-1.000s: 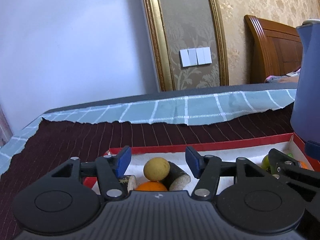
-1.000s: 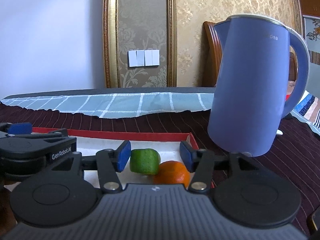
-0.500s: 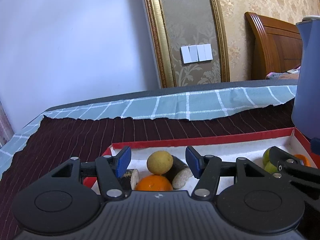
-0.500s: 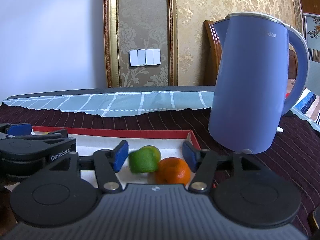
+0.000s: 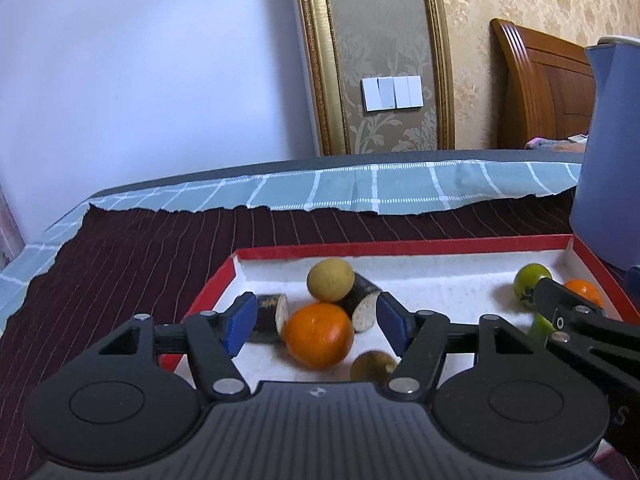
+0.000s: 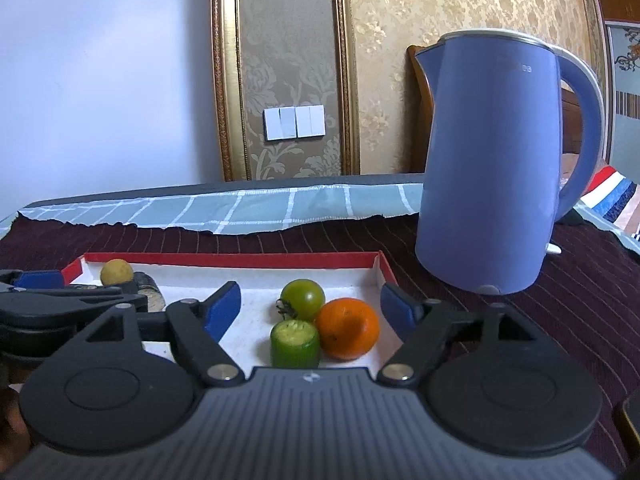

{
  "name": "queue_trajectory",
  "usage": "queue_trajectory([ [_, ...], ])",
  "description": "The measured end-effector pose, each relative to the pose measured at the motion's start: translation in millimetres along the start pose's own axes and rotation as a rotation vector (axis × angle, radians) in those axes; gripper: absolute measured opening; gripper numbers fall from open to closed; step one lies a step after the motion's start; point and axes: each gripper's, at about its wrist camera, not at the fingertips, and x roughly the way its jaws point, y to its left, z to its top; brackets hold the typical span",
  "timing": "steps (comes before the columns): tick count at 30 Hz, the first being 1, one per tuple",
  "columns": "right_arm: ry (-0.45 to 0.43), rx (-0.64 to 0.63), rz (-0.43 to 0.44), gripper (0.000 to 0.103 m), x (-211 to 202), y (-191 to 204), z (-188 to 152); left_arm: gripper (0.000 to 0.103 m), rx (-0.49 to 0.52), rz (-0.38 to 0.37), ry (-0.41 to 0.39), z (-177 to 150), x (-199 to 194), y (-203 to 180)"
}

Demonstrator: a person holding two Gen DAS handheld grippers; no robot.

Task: Organize fruits
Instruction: 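Withdraw both open tools from the tray toward the remaining loose items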

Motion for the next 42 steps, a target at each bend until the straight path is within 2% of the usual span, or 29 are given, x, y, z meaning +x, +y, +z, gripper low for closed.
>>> queue_trajectory([
  [12,0.002,0.019,0.008,0.076,-13,-5,-10,0.066,-0.008,-0.003,0.019,-16,-18,10],
  [15,0.000,0.022,0.009,0.082,-17,-5,-12,0.066,-0.008,-0.005,0.018,-19,-24,11],
  [18,-0.008,0.020,0.013,0.083,-23,-5,-15,0.066,-0.010,-0.011,0.017,-24,-30,14],
  [33,-0.014,0.063,0.072,0.088,-51,-7,-30,0.066,-0.012,-0.050,0.014,-48,-60,29],
  [36,0.004,0.080,0.098,0.088,-57,-10,-32,0.066,-0.039,-0.054,0.009,-54,-68,39],
  [39,0.030,0.062,0.122,0.088,-65,-9,-36,0.075,-0.073,-0.032,-0.006,-61,-74,54],
  [42,0.045,-0.013,0.160,0.088,-76,-3,-42,0.076,-0.107,-0.007,-0.017,-67,-83,72],
])
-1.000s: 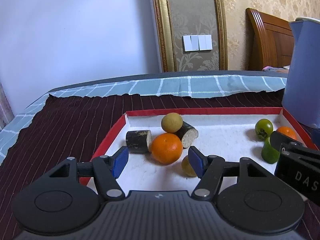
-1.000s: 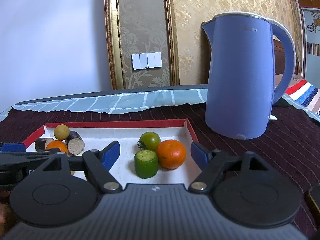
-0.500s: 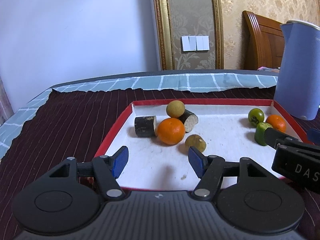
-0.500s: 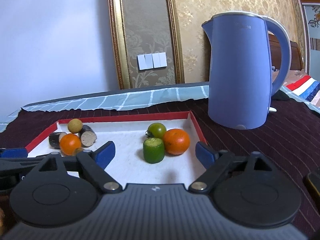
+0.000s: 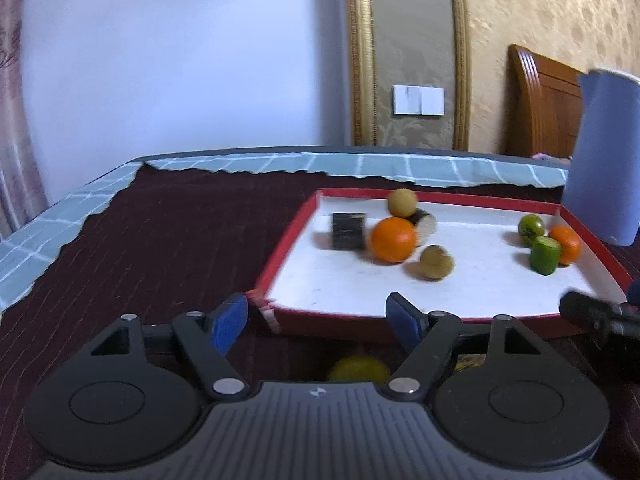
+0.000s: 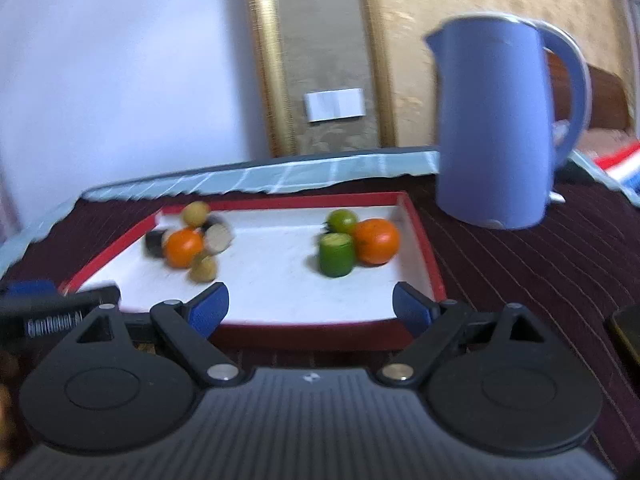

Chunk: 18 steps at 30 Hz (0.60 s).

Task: Organize fruits
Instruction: 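Withdraw both open tools from the tray toward the remaining loose items, then grasp the dark round tea cake with the right tool while the left tool grasps the green tomato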

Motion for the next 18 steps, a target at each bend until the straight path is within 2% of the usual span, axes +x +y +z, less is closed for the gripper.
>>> queue_trajectory([
  [5,0.041,-0.109,0.069,0.088,-13,20,-6,0.076,-0.066,-0.031,-0.011,1,-13,29],
  [12,0.092,-0.342,0.095,0.086,-10,67,-15,0.076,-0.060,-0.032,0.026,-8,-13,46],
  [18,0.175,-0.343,0.109,0.077,14,75,-14,0.076,-0.047,-0.033,0.051,-18,-8,50],
])
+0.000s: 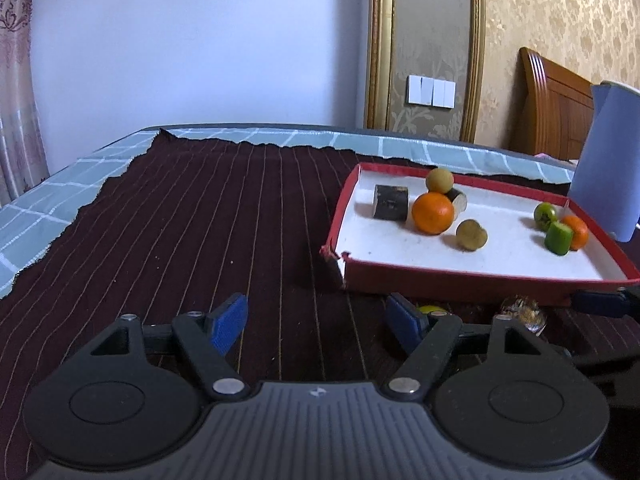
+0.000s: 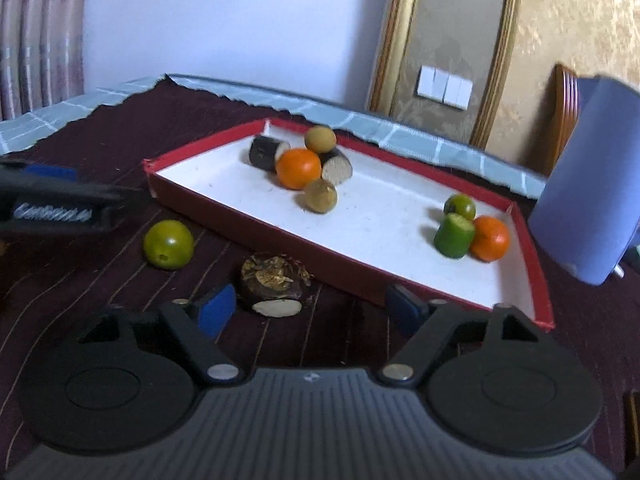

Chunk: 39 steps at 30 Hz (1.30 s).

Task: Organize fruits
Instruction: 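Grasp the dark round tea cake with the right tool while the left tool grasps the green tomato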

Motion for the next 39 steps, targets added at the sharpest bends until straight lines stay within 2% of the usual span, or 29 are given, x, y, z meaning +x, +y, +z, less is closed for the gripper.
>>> queue_trajectory([
  [4,0.038,0.056,0.054,0.067,13,-3,1,0.076,-0.004,-0.003,0.005,-2,1,3],
  [6,0.034,0.061,0.077,0.049,14,-3,2,0.076,0.001,-0.001,0.009,-2,2,2],
  [9,0.029,0.057,0.105,0.038,14,2,2,0.076,0.016,-0.011,0.005,-3,1,0],
  [14,0.012,0.067,0.081,0.038,4,3,-2,0.076,0.100,-0.069,-0.022,-7,-7,-12],
  [17,-0.016,0.084,0.033,0.038,-10,-4,-8,0.076,0.172,-0.108,-0.041,-9,-11,-25],
  [20,-0.032,0.098,0.000,0.038,-20,-14,-11,0.076,0.213,-0.114,-0.048,-9,-12,-39],
  [26,-0.027,0.131,-0.009,0.038,-25,-27,-22,0.076,0.178,-0.121,-0.084,-5,-20,-35],
  [29,-0.022,0.155,-0.004,0.038,-22,-31,-26,0.076,0.180,-0.156,-0.064,-4,-17,-36],
  [35,-0.027,0.184,0.006,0.038,-22,-34,-29,0.076,0.220,-0.154,-0.008,-12,0,-52],
  [36,-0.026,0.186,0.006,0.038,-22,-34,-30,0.075,0.218,-0.148,0.002,-13,2,-52],
  [39,-0.028,0.185,0.008,0.038,-22,-34,-30,0.060,0.190,-0.160,0.030,-11,9,-49],
])
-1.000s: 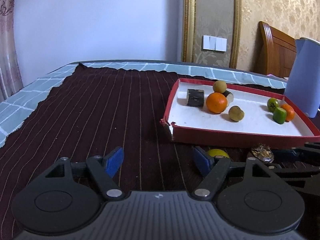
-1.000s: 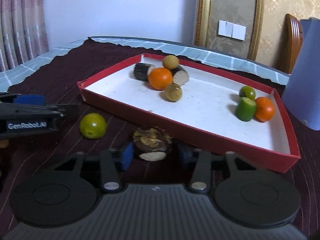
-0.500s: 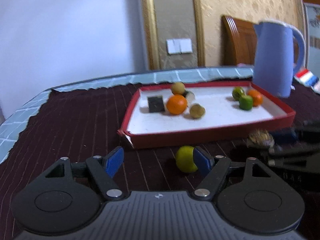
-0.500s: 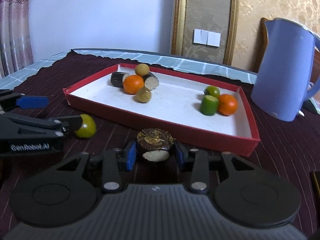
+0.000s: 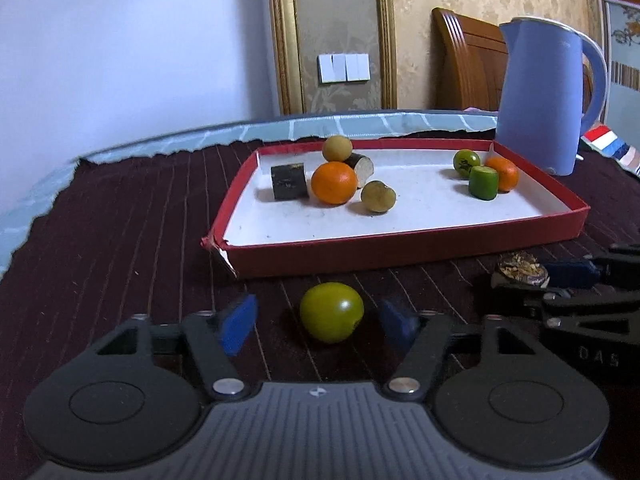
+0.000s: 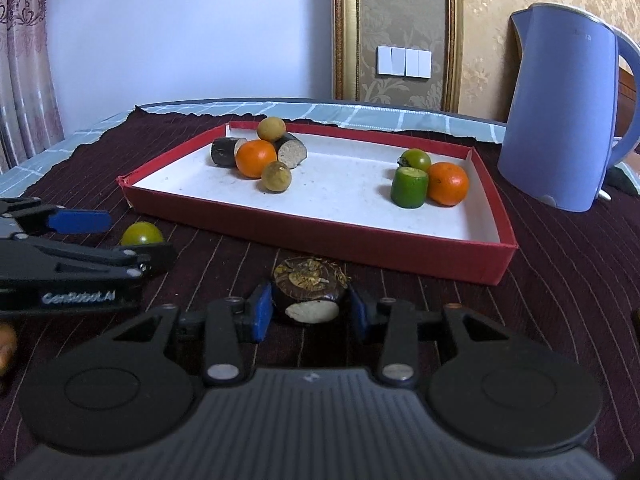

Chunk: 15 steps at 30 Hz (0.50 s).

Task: Organize fruits
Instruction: 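Grasp the dark round tea cake with the right tool while the left tool grasps the green tomato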

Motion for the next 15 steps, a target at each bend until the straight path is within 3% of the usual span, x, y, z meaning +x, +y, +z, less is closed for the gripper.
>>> queue_trajectory([
  [4,-0.001,0.000,-0.001,0.038,0.4,0.5,-0.3,0.038,-0.015,-0.008,0.034,0.3,6.7,0.2],
  [6,0.000,0.001,-0.002,0.038,0.0,0.7,-0.2,0.033,-0.015,-0.015,0.032,0.3,6.3,-1.3],
  [15,-0.012,0.016,-0.024,0.038,-4.3,-0.4,-0.3,0.032,-0.022,0.010,0.031,3.6,-1.1,-8.7],
])
